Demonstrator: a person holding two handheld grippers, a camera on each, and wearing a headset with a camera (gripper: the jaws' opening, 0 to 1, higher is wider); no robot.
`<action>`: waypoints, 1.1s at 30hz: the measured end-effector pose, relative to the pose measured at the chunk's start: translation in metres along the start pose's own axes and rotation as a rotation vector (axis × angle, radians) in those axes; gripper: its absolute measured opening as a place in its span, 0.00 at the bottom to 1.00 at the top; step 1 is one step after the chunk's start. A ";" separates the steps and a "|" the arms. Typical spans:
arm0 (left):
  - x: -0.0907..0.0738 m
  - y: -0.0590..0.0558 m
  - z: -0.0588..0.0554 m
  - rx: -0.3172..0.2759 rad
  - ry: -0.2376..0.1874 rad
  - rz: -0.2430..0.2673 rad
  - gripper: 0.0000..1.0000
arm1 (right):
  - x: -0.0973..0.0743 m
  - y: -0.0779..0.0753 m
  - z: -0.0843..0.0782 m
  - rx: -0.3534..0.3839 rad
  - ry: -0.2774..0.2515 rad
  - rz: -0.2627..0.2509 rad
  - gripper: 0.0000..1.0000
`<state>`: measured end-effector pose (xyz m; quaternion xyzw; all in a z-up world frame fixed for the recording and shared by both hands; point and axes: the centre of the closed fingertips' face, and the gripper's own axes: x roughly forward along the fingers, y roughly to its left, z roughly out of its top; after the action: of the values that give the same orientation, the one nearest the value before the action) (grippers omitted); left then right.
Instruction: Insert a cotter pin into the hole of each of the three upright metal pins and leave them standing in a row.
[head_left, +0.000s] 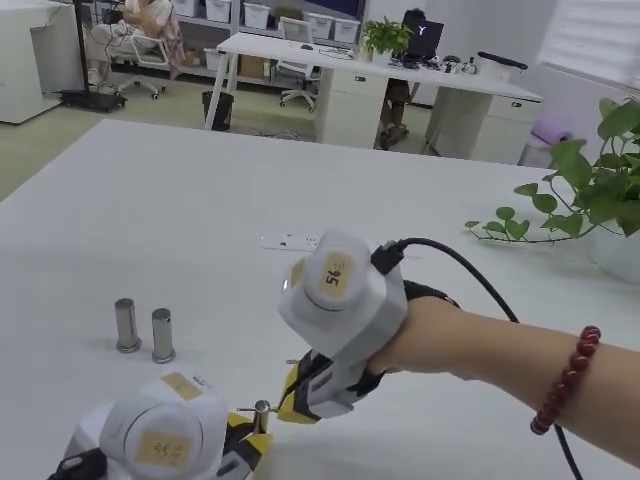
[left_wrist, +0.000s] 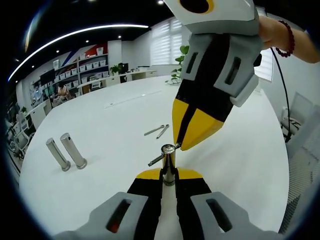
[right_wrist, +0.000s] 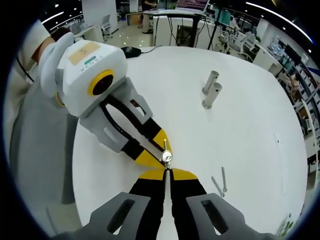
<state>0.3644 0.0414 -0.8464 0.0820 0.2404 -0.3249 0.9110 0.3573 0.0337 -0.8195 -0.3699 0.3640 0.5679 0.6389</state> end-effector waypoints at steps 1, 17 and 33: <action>0.000 0.001 0.000 -0.002 0.000 0.005 0.07 | 0.001 0.000 0.001 0.002 -0.001 -0.001 0.05; -0.004 0.018 -0.003 -0.026 0.005 0.055 0.07 | 0.010 -0.006 0.017 0.050 -0.073 -0.006 0.05; -0.008 0.034 -0.004 -0.038 0.002 0.070 0.07 | 0.017 -0.012 0.030 0.067 -0.116 -0.019 0.05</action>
<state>0.3790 0.0727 -0.8460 0.0734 0.2443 -0.2881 0.9230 0.3724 0.0671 -0.8204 -0.3179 0.3416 0.5699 0.6763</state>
